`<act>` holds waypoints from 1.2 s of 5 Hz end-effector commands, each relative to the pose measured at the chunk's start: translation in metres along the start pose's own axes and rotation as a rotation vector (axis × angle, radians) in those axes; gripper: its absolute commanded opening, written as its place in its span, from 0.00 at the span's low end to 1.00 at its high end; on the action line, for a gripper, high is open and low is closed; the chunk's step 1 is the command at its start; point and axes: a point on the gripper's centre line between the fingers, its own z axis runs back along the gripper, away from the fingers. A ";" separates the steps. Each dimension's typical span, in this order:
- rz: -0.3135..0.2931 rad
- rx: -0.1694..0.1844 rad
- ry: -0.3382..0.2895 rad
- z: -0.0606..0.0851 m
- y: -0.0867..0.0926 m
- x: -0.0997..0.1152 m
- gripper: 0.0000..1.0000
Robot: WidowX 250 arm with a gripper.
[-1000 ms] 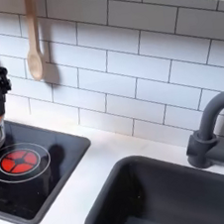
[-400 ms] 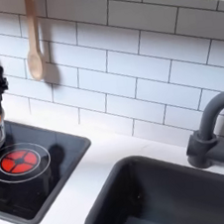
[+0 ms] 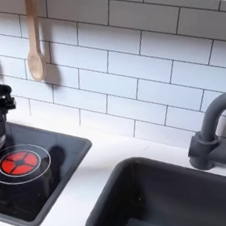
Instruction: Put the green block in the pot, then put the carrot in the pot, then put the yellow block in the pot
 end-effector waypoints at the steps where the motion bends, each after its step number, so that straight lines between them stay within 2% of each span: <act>1: -0.011 -0.003 0.033 -0.007 0.003 -0.004 0.00; 3: 0.001 -0.028 0.054 -0.014 0.004 -0.016 0.00; 6: 0.026 -0.044 0.094 -0.025 0.023 -0.026 0.00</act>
